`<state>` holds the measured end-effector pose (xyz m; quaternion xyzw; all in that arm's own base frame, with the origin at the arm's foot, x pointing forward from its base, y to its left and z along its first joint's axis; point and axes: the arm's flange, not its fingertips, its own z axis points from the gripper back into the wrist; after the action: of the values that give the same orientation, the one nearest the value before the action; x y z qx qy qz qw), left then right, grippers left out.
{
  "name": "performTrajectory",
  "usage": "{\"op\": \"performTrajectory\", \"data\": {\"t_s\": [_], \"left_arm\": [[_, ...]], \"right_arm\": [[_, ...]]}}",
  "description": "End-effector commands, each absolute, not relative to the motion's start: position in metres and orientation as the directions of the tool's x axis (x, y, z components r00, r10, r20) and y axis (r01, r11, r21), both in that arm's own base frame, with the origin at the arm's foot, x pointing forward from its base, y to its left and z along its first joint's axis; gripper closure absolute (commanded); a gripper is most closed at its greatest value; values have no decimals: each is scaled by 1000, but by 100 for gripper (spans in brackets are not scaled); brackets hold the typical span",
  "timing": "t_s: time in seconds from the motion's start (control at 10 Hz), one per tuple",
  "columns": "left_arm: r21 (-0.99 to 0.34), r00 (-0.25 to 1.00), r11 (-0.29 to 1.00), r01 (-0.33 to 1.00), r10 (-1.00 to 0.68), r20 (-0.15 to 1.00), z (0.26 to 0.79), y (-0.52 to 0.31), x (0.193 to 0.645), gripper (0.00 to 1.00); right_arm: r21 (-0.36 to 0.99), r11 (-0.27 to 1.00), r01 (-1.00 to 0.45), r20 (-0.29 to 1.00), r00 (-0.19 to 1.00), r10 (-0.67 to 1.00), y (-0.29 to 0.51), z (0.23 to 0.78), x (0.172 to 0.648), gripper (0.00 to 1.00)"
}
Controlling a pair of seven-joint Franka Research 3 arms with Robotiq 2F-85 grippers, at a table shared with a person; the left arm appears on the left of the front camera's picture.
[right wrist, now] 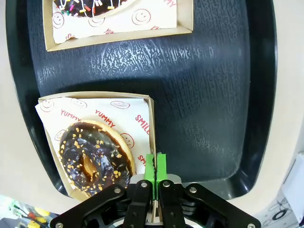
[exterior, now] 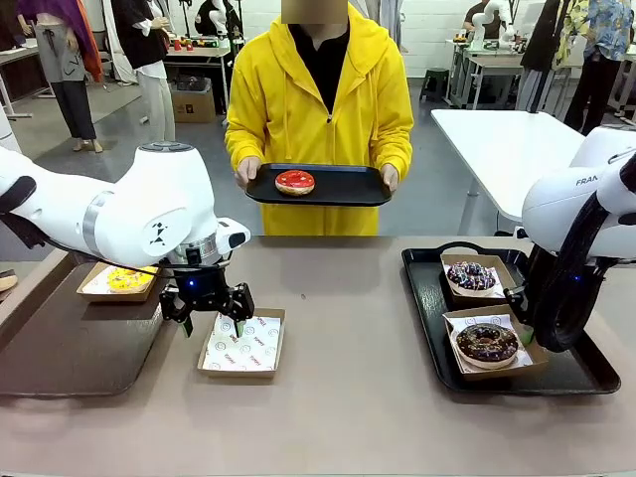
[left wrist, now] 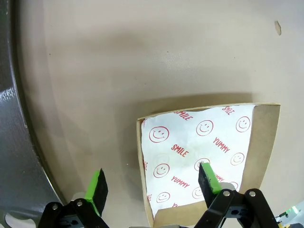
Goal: Individually package the donuts and arrange them on the tray.
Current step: Place the picked Paper togo box on the Handle tray while simultaneously picking up another Paper togo box from the table with the other hand.
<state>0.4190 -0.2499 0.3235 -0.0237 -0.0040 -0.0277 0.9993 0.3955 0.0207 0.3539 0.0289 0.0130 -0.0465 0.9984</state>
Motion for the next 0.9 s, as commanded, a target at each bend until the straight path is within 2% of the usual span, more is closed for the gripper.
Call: {"op": "performTrajectory", "data": {"t_s": [0.0,0.3,0.4,0.5,0.6,0.7,0.8], "left_arm": [[-29,996,996,86,-85,37,322,-248,416,0],[-31,996,996,87,-86,36,321,-248,416,0],[-29,995,995,94,-93,34,320,-248,416,4],[-39,994,994,104,-103,34,319,-248,417,48],[-37,994,994,103,-102,32,320,-248,416,62],[-37,994,994,104,-102,33,320,-248,416,100],[-38,994,994,105,-104,33,320,-248,416,100]], "right_arm": [[95,992,84,-14,996,-83,17,347,390,99],[102,991,87,-4,996,-87,16,347,392,99],[102,991,82,-4,997,-82,16,346,392,99],[103,992,78,-6,997,-78,16,346,392,59],[105,992,76,-6,997,-76,16,346,392,41],[107,991,77,-5,997,-77,16,347,392,0],[108,991,78,-4,997,-78,16,347,392,0]]}}
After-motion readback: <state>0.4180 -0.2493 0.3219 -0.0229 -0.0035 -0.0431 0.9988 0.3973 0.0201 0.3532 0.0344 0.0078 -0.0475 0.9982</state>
